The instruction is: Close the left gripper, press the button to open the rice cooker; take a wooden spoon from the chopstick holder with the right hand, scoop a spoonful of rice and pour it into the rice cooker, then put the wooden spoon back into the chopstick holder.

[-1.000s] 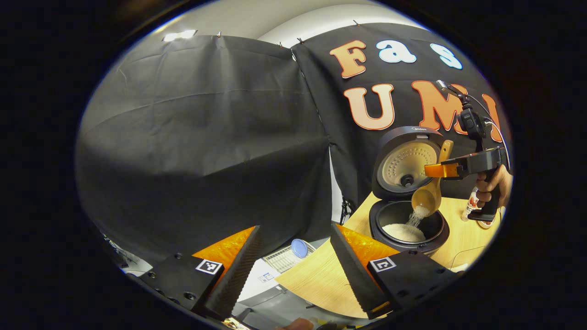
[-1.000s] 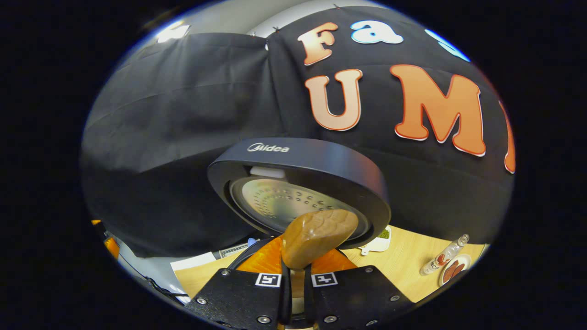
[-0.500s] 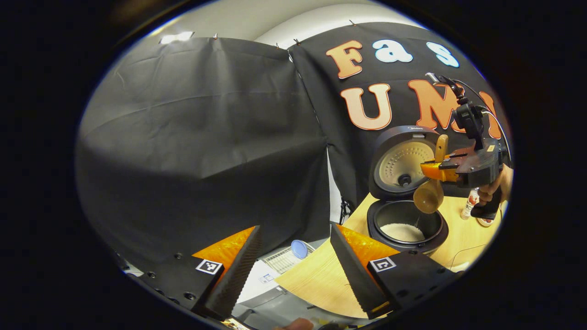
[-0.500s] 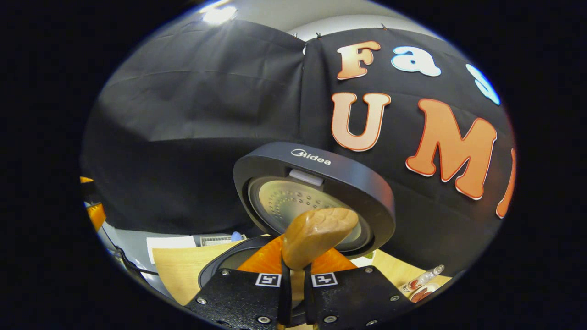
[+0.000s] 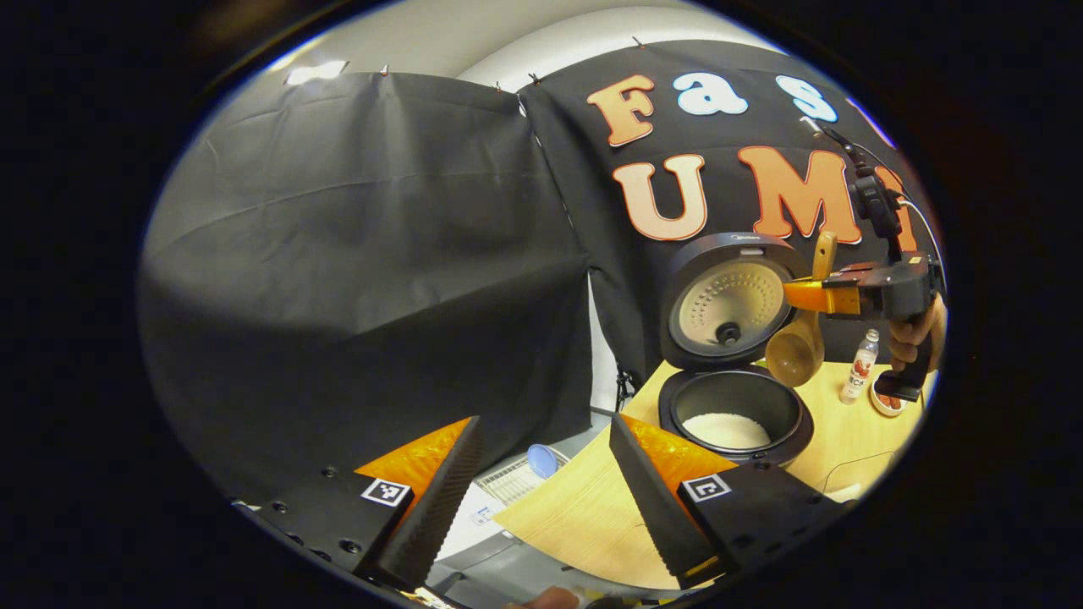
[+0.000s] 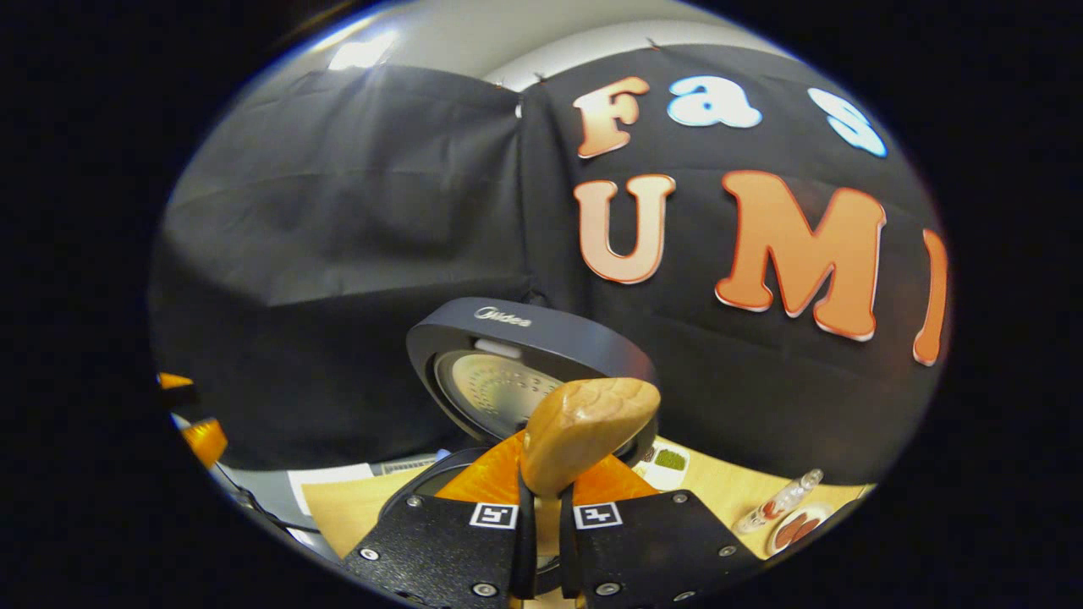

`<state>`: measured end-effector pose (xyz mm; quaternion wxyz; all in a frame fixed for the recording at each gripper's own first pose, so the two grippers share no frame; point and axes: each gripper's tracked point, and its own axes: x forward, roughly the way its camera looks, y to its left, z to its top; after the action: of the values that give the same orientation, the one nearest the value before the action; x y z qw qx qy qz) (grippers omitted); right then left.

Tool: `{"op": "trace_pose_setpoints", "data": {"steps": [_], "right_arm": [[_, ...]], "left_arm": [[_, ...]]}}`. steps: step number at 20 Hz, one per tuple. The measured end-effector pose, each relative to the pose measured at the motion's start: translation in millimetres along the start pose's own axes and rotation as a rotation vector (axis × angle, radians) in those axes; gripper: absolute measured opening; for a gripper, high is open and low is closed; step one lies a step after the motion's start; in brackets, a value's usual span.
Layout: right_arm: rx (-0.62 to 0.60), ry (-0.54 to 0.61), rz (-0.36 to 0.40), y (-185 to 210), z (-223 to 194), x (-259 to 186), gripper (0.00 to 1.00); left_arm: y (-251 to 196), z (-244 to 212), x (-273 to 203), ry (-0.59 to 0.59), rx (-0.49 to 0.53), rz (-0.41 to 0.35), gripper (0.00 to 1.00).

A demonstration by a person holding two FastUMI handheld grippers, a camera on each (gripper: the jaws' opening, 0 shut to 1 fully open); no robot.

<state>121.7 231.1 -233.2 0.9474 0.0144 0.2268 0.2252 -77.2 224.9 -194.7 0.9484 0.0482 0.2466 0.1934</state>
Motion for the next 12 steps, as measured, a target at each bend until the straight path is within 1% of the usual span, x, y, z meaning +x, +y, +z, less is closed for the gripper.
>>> {"op": "trace_pose_setpoints", "data": {"steps": [2, 3, 4, 6, 7, 8, 9, 10, 12], "right_arm": [[0.098, 0.016, -0.004, -15.6, -1.4, -13.1, 0.1], [0.138, 0.027, -0.012, -25.1, -4.5, -21.6, 0.1], [0.179, 0.033, -0.025, -35.9, -8.0, -30.4, 0.1], [0.279, 0.043, -0.053, -57.8, -16.6, -47.9, 0.1], [0.33, 0.05, -0.066, -69.1, -22.4, -58.1, 0.14], [0.377, 0.052, -0.084, -83.7, -28.6, -70.4, 0.1], [0.413, 0.051, -0.109, -98.3, -31.0, -78.5, 0.14], [0.441, 0.047, -0.137, -115.4, -36.9, -90.1, 0.1], [0.481, 0.042, -0.202, -148.5, -50.2, -116.6, 0.1]], "left_arm": [[-15.6, 1.3, -2.6, 0.003, -0.008, -0.03, 1.0], [-22.6, 1.9, -3.9, 0.004, -0.011, -0.044, 0.97], [-31.2, 3.2, -6.2, 0.005, -0.01, -0.057, 1.0], [-46.0, 5.5, -10.8, -0.001, 0.002, -0.08, 1.0], [-53.1, 7.1, -14.4, -0.005, 0.009, -0.092, 1.0], [-60.6, 9.3, -17.3, -0.007, 0.016, -0.104, 1.0], [-67.6, 11.5, -20.9, -0.01, 0.022, -0.116, 1.0], [-75.1, 13.5, -23.9, -0.011, 0.026, -0.129, 1.0], [-91.1, 17.0, -28.9, -0.017, 0.036, -0.154, 1.0]]}}
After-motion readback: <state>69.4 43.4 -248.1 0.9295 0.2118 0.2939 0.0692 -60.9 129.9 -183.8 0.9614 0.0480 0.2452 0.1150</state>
